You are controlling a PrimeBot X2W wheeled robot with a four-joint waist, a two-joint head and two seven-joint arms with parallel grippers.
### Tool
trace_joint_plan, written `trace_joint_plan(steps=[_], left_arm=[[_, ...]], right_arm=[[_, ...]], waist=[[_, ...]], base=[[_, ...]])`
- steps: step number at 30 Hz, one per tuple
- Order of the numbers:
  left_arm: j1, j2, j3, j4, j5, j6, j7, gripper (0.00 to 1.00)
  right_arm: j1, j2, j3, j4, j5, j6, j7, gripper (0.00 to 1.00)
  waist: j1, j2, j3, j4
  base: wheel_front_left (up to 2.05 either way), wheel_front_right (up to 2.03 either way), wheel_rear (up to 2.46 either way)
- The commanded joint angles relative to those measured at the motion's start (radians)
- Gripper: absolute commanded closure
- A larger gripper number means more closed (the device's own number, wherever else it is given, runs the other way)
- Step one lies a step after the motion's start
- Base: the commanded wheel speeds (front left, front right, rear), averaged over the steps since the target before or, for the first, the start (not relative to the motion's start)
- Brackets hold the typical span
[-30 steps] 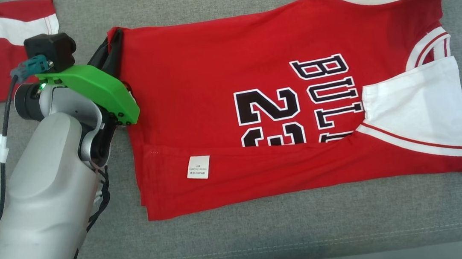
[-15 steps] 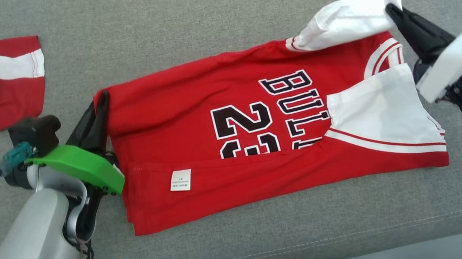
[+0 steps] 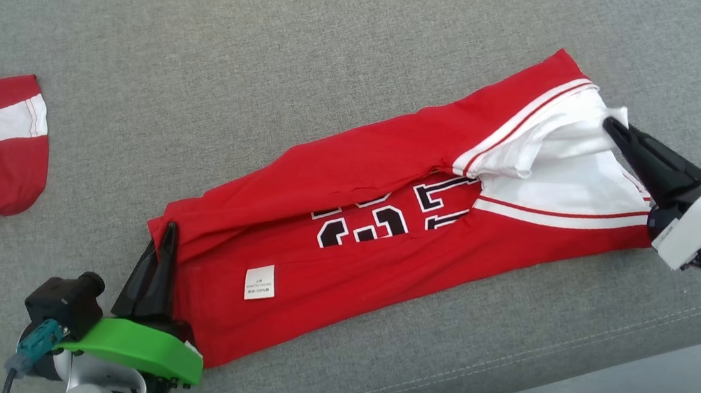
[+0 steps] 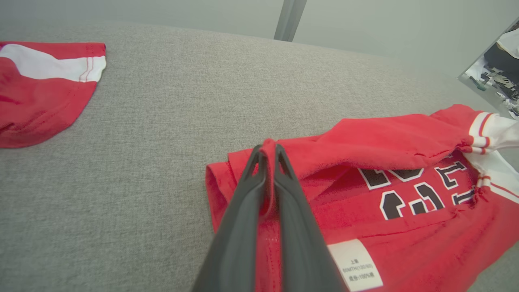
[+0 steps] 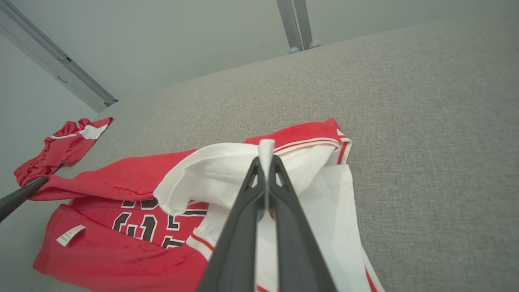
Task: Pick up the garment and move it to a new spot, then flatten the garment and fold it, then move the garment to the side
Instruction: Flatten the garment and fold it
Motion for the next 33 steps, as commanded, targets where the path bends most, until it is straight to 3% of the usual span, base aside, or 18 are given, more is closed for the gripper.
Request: trace_joint_plan(steps=[1,14,26,27,29,30,31,32,33], left_arm=[[0.015,0.015,0.005,-0.005,0.007,0.011,-0.003,1.0],[0.082,0.035,-0.011,-0.014,0.024,0.037,-0.015,1.0],[0.102,0.018,-0.034,0.028,0.033,0.034,-0.028,1.0],[0.105,0.013,-0.039,0.033,0.03,0.035,-0.029,0.94],[0.107,0.01,-0.041,0.039,0.027,0.037,-0.031,0.56],[0.111,0.008,-0.042,0.042,0.026,0.038,-0.032,0.37],[0.116,0.006,-0.045,0.045,0.025,0.038,-0.03,0.12],[0.12,0.004,-0.046,0.047,0.02,0.038,-0.03,0.0],[0.125,0.002,-0.045,0.048,0.016,0.038,-0.031,0.0]], right_arm=[[0.023,0.005,-0.006,-0.009,-0.011,0.0,-0.009,1.0],[0.124,0.068,-0.058,0.008,-0.067,0.0,-0.016,1.0],[0.142,0.073,-0.041,0.046,-0.101,0.0,-0.018,1.0],[0.145,0.072,-0.033,0.056,-0.108,0.0,-0.024,0.91],[0.148,0.074,-0.021,0.067,-0.113,0.0,-0.03,0.59],[0.149,0.071,-0.013,0.075,-0.121,0.0,-0.031,0.49],[0.147,0.064,-0.006,0.083,-0.135,0.0,-0.035,0.2],[0.144,0.058,0.002,0.09,-0.152,0.0,-0.039,0.0],[0.142,0.055,0.016,0.097,-0.169,0.0,-0.045,0.0]], waist=[[0.0001,-0.0001,0.0,-0.002],[0.0001,-0.0001,0.007,-0.013],[0.0001,-0.0001,-0.012,-0.016],[0.0001,-0.0001,-0.017,-0.017],[0.0001,-0.0001,-0.023,-0.018],[0.0001,-0.0001,-0.026,-0.019],[0.0001,-0.0001,-0.029,-0.02],[0.0001,-0.0001,-0.031,-0.021],[0.0001,-0.0001,-0.035,-0.022]], base=[[0.0,0.0,0.0],[0.0,0.0,0.0],[0.0,0.0,0.0],[0.0,0.0,0.0],[0.0,0.0,0.0],[0.0,0.0,0.0],[0.0,0.0,0.0],[0.0,0.0,0.0],[0.0,0.0,0.0]])
